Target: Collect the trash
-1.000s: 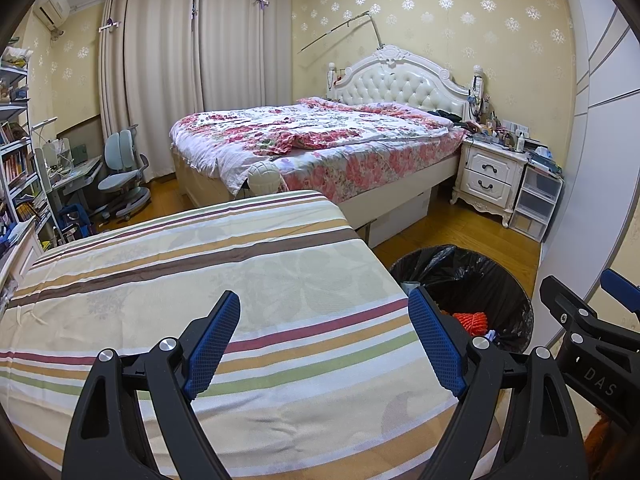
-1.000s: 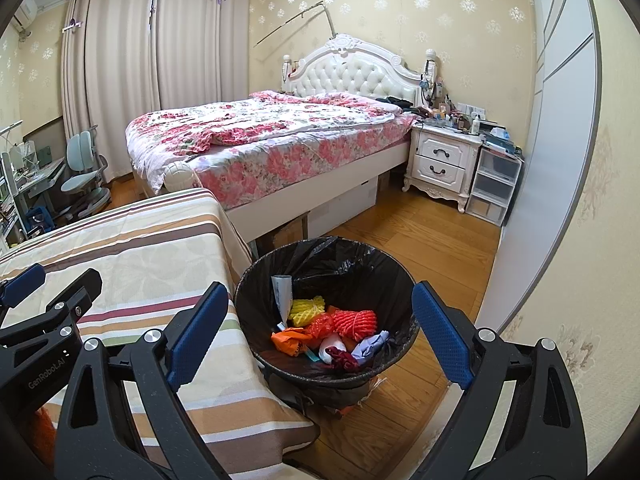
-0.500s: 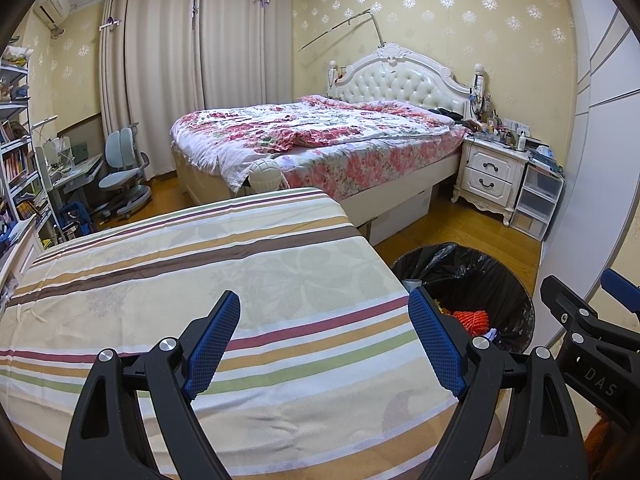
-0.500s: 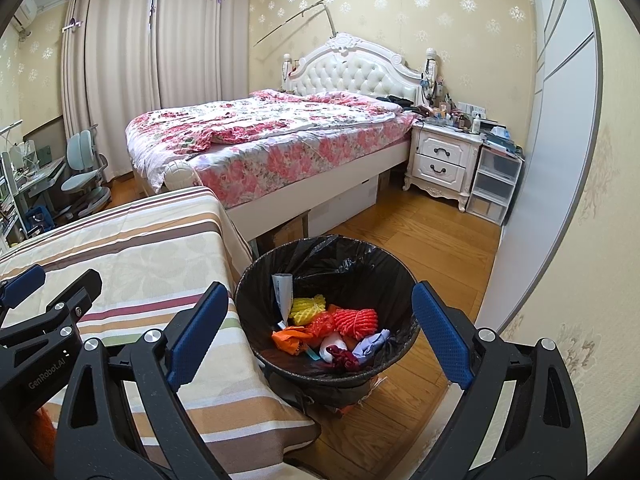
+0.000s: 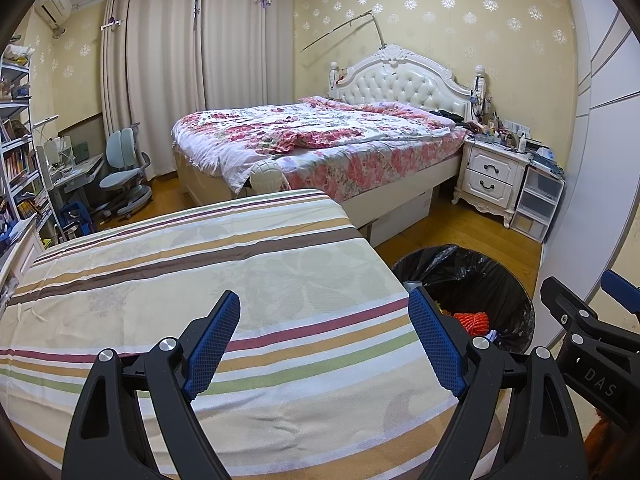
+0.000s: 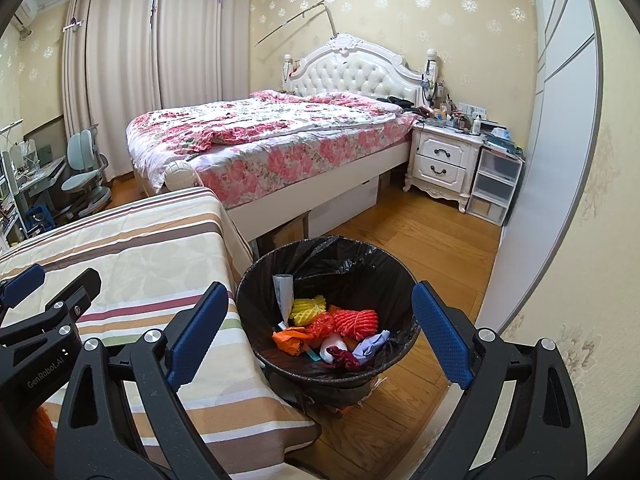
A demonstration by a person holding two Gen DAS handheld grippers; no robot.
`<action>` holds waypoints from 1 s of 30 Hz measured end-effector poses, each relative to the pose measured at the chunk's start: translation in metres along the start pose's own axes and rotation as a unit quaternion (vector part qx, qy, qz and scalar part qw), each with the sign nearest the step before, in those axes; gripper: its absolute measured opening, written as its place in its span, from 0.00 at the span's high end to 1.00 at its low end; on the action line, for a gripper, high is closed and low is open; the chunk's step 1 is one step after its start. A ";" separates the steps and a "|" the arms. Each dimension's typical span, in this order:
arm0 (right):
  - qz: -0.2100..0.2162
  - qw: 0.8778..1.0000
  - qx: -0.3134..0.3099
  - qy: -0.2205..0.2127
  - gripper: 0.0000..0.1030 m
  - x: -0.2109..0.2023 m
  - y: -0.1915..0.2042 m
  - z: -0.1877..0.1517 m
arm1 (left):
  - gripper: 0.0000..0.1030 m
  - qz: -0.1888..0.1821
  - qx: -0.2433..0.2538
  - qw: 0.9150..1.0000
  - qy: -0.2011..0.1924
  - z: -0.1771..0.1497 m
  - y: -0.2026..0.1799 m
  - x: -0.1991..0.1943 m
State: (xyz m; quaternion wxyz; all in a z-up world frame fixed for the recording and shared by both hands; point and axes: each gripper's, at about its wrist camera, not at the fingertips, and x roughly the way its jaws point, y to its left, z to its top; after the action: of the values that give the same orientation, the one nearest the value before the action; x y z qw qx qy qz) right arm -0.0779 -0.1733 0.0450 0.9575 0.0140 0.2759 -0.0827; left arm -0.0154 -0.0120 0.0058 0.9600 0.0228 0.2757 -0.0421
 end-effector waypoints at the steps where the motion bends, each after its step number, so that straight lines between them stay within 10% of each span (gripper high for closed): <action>1: 0.000 1.000 0.000 0.000 0.12 0.000 0.000 0.000 | 0.19 -0.001 -0.001 1.000 -0.001 0.000 0.000 -0.001; 30: 0.005 1.000 -0.007 0.000 0.12 -0.002 0.013 -0.001 | 0.19 0.014 0.003 1.000 -0.009 -0.001 0.008 -0.001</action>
State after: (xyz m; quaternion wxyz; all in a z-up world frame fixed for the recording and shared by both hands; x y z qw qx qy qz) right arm -0.0780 -0.1603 0.0449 0.9579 0.0085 0.2768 -0.0755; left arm -0.0155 -0.0042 0.0057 0.9629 0.0293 0.2664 -0.0301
